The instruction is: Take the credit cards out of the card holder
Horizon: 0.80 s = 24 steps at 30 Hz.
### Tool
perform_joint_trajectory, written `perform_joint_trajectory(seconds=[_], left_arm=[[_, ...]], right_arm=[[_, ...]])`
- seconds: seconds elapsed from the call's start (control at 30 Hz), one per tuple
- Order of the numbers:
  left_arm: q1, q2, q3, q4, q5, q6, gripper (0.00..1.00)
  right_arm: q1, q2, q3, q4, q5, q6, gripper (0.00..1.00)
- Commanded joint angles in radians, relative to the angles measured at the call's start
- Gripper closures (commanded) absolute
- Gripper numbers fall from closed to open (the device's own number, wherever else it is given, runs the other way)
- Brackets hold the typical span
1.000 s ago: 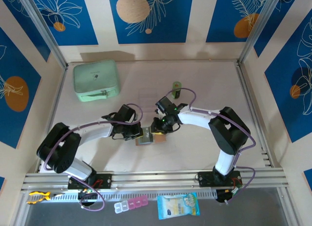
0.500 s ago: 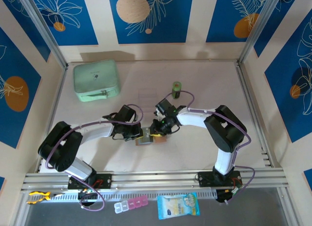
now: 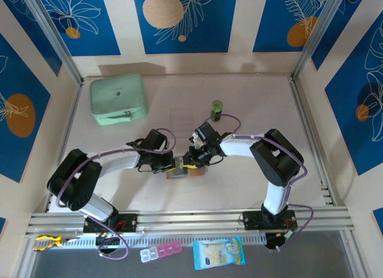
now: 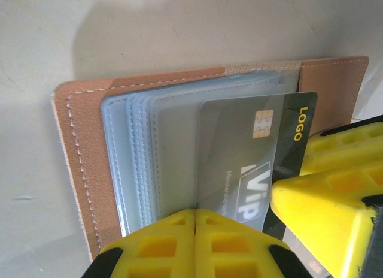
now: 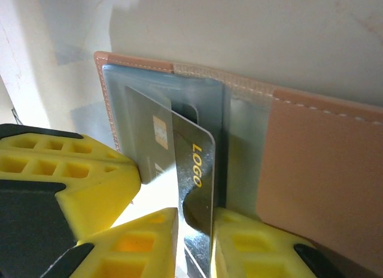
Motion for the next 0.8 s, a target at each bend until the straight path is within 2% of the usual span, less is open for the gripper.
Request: perform_joint_trajectory(seconds=[0.0, 0.37, 0.77], left_arm=[[-0.008, 0.015, -0.013, -0.028, -0.009, 0.015, 1.00], [-0.008, 0.011, -0.012, -0.036, -0.013, 0.015, 1.00], [-0.008, 0.002, -0.017, -0.035, -0.014, 0.012, 1.00]], right_arm=[[-0.005, -0.012, -0.015, 0.026, -0.053, 0.010, 0.81], [-0.021, -0.050, -0.057, 0.041, -0.029, 0.016, 0.87], [-0.070, -0.123, -0.100, 0.004, -0.028, -0.014, 0.89]])
